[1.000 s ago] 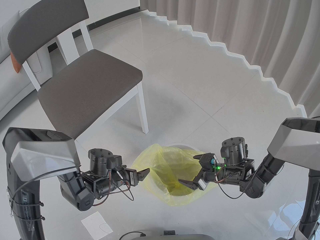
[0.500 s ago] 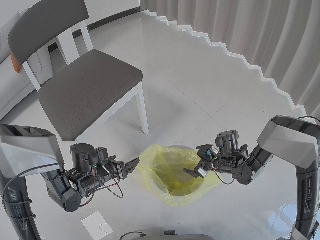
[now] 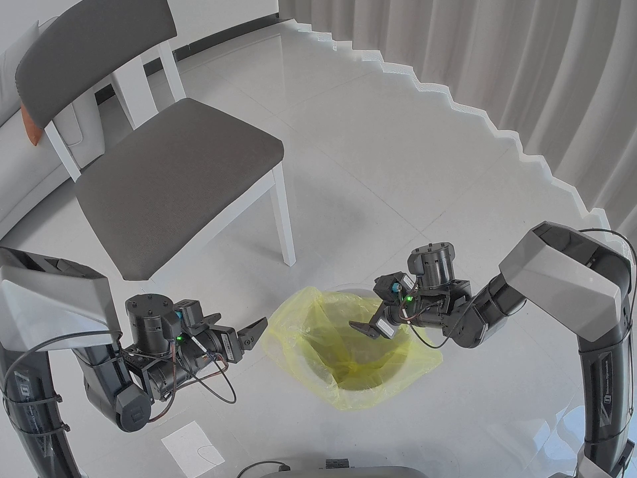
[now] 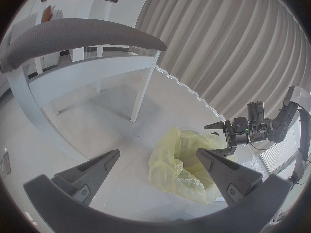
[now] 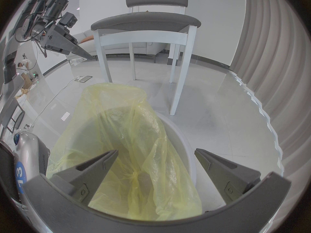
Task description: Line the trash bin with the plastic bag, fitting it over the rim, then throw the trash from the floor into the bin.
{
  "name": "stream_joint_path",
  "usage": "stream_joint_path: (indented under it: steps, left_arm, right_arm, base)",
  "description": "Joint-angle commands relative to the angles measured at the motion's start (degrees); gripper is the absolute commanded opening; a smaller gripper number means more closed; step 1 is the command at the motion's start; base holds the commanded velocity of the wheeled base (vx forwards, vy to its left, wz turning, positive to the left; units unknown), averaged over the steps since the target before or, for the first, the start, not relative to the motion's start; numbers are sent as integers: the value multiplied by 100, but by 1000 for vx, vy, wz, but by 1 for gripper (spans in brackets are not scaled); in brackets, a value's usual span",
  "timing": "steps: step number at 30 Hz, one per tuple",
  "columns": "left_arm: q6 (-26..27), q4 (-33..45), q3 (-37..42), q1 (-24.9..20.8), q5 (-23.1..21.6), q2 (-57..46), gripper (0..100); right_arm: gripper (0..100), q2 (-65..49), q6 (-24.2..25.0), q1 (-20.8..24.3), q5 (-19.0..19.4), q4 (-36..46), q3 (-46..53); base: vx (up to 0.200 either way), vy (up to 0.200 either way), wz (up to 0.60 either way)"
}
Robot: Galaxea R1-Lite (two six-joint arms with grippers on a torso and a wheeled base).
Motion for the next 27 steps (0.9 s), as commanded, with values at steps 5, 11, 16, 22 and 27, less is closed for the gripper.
stream_joint_path:
  steps: [5,11,16,22,27]
  left_arm:
    - [-1,-181,179,-6,34,-42,100]
    - [-1,-190,152,-6,34,-24,100]
    - [8,-190,170,-6,43,-42,100]
    - [8,-208,249,-6,52,-112,100]
    - [8,-287,310,-6,52,-173,100]
  right_arm:
    - [100,446,-39,17,-11,321,-649]
    - [0,463,-74,17,-29,329,-693]
    - [0,384,-74,97,-275,329,-693]
    - [0,121,-82,158,-284,417,-684]
    - [0,-178,-82,193,-310,479,-701]
  base:
    - [0,0,0]
    - [0,0,0]
    - [0,0,0]
    - [0,0,0]
    - [0,0,0]
